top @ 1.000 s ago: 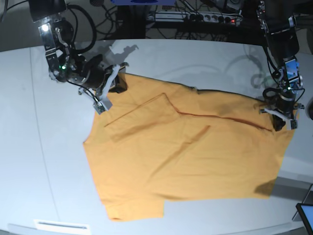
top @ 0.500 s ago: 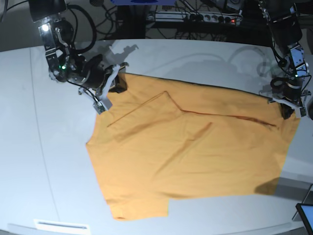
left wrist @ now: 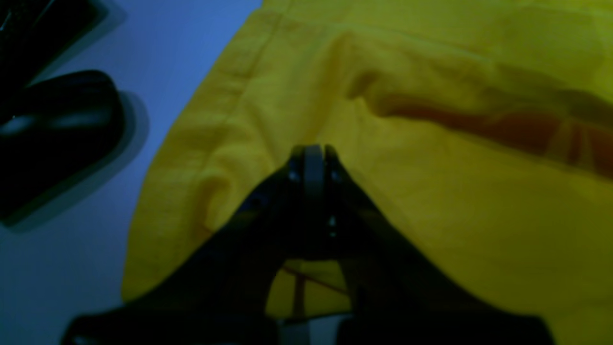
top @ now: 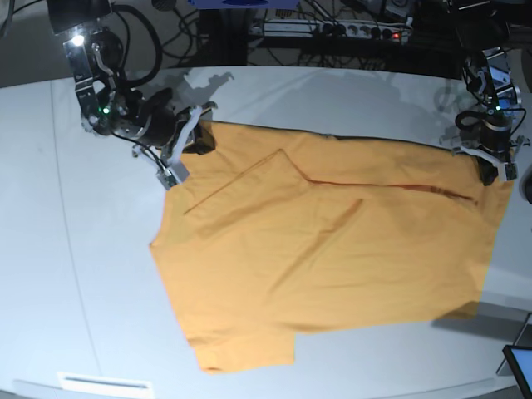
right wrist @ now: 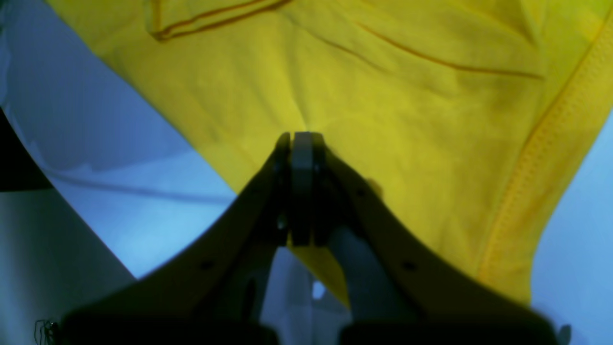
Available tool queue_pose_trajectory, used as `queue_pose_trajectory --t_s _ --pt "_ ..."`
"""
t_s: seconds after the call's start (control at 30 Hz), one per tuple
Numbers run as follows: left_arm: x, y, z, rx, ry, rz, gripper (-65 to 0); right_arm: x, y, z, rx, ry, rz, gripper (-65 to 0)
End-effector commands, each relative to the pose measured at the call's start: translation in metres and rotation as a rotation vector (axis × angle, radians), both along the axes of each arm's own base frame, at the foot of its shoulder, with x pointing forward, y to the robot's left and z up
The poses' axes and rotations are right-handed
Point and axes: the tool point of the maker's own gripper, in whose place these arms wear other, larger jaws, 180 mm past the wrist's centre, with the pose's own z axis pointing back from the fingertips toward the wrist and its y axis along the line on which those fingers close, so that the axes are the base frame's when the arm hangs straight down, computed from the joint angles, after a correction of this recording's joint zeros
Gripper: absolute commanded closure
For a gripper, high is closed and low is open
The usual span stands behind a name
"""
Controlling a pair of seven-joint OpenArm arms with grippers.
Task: Fold the T-shirt properly
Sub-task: 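Pull both held corners away from the shirt to stretch it flat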
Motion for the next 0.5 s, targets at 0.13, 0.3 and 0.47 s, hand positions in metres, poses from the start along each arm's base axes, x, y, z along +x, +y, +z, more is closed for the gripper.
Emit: queue_pose_trajectory --t_s 0.13,0.3,0.47 --pt "-0.033 0.020 -0.014 0.027 0.137 0.048 0.0 -0.034 -0.040 -0.026 -0.154 0.120 -0.009 -0.1" --pt "-0.040 0.018 0.005 0.076 0.115 0.018 0.0 -0.039 -0.058 -0.030 -0.171 0.138 -0.057 -0.1" --pt "-0.048 0.005 0.002 0.070 0.116 0.002 0.0 -0.045 -0.054 -0.025 -0.164 0.130 -0.049 -0.1"
